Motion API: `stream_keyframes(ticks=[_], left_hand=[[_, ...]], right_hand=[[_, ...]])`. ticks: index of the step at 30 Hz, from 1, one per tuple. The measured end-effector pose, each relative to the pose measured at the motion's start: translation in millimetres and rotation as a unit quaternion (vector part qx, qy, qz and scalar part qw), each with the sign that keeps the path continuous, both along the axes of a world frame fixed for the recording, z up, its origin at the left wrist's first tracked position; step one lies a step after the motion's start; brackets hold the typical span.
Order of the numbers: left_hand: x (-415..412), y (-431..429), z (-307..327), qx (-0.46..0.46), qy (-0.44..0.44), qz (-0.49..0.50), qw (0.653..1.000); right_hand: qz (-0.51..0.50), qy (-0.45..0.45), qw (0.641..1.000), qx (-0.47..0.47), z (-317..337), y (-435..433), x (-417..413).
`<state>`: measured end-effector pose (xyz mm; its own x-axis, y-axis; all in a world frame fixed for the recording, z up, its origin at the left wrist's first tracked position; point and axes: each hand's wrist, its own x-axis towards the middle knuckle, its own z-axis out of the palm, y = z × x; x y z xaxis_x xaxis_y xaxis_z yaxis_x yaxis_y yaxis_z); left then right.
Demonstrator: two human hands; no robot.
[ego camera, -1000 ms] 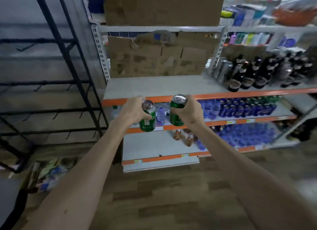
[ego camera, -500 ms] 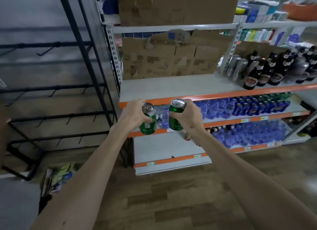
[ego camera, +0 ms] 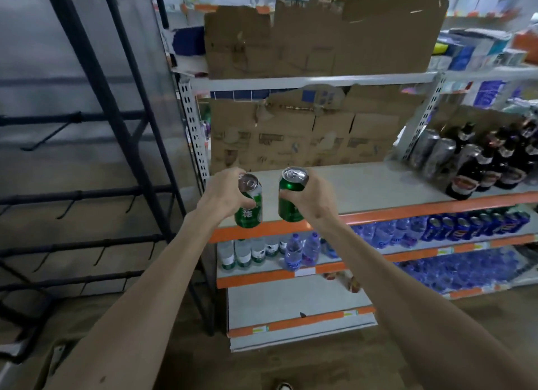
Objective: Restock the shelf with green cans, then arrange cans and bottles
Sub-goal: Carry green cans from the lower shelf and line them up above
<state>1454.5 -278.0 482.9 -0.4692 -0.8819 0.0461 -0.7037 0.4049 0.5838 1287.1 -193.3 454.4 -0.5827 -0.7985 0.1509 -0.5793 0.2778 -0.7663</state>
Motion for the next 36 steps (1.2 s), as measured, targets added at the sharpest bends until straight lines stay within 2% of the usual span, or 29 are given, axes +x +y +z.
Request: stream_keyframes(ticks=[8, 17, 22, 30, 36], left_hand=[[-38, -124, 6, 0.018, 0.010, 0.054, 0.998], [-63, -237, -5, 0.006, -0.011, 0.060, 0.998], [-69, -279, -20, 0.009, 0.003, 0.053, 0.999], [-74, -303, -37, 0.030, -0.011, 0.049, 0.998], [-74, -278, -45, 0.033, -0.015, 0.044, 0.998]], right_hand=[[0.031, -0.013, 0.999, 0.029, -3, -144, -62], [0.071, -0.006, 0.996, 0.056, -14, -260, -69], [0.055, 0.003, 0.996, 0.064, -24, -302, -71], [0.037, -0.018, 0.996, 0.073, -36, -319, -71], [0.034, -0.024, 0.997, 0.070, -45, -297, -73]])
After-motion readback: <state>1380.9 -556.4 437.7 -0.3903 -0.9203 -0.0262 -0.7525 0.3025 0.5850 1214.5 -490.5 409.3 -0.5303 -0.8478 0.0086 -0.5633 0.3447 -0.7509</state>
